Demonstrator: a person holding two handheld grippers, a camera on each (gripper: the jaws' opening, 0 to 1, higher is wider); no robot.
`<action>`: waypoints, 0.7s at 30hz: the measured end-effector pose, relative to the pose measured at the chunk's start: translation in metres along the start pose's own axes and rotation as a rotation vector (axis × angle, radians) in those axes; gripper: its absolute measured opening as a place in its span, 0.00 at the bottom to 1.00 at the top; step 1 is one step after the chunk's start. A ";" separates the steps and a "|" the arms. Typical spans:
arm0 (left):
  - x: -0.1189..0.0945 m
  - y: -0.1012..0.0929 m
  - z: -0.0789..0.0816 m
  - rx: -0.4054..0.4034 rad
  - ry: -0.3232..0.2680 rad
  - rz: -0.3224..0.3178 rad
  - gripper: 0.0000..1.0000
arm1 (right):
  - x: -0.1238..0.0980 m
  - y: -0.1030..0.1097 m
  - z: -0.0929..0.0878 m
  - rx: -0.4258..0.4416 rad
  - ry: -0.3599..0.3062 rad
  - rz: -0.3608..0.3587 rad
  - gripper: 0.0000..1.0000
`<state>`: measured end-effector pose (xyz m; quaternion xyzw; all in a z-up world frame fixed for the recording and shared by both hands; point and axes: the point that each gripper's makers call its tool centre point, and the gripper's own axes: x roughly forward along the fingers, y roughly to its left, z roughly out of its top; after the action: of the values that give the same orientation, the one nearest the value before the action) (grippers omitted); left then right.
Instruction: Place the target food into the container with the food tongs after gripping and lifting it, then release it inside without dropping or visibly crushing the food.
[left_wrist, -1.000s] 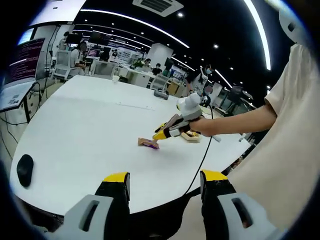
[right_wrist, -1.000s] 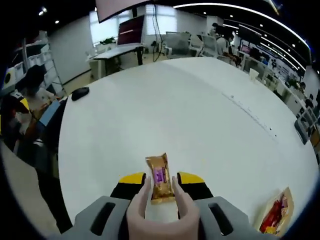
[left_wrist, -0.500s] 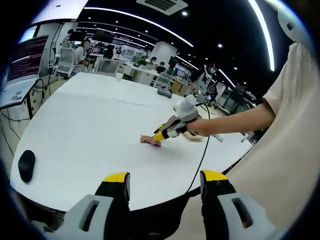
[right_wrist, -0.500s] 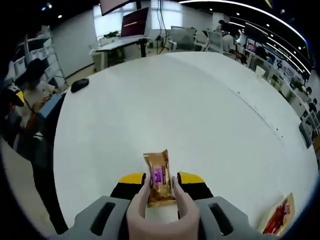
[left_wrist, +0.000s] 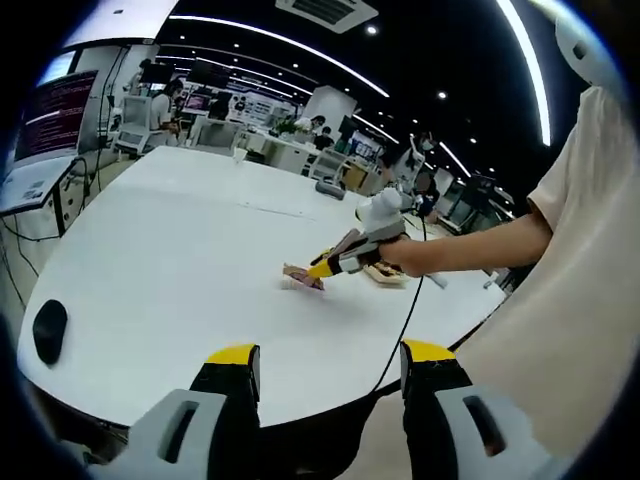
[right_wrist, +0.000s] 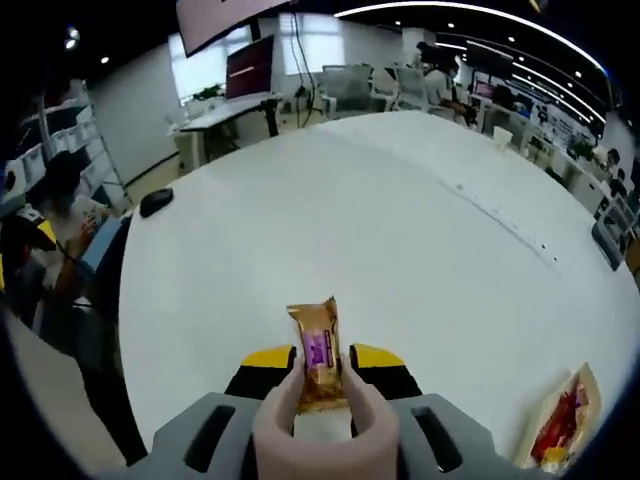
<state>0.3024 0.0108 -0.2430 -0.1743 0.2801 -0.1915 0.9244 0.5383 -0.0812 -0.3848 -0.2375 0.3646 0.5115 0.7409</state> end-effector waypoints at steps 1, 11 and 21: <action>0.010 -0.006 0.003 -0.001 -0.014 -0.002 0.56 | -0.034 -0.007 0.025 0.116 -0.135 -0.015 0.20; 0.033 -0.025 0.013 0.035 -0.019 -0.046 0.56 | -0.088 -0.020 0.056 0.193 -0.296 -0.053 0.20; 0.049 -0.042 0.020 0.079 -0.004 -0.082 0.56 | -0.143 -0.046 0.077 0.215 -0.432 -0.121 0.20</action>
<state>0.3410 -0.0434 -0.2309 -0.1496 0.2631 -0.2399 0.9224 0.5739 -0.1256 -0.2260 -0.0639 0.2353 0.4635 0.8519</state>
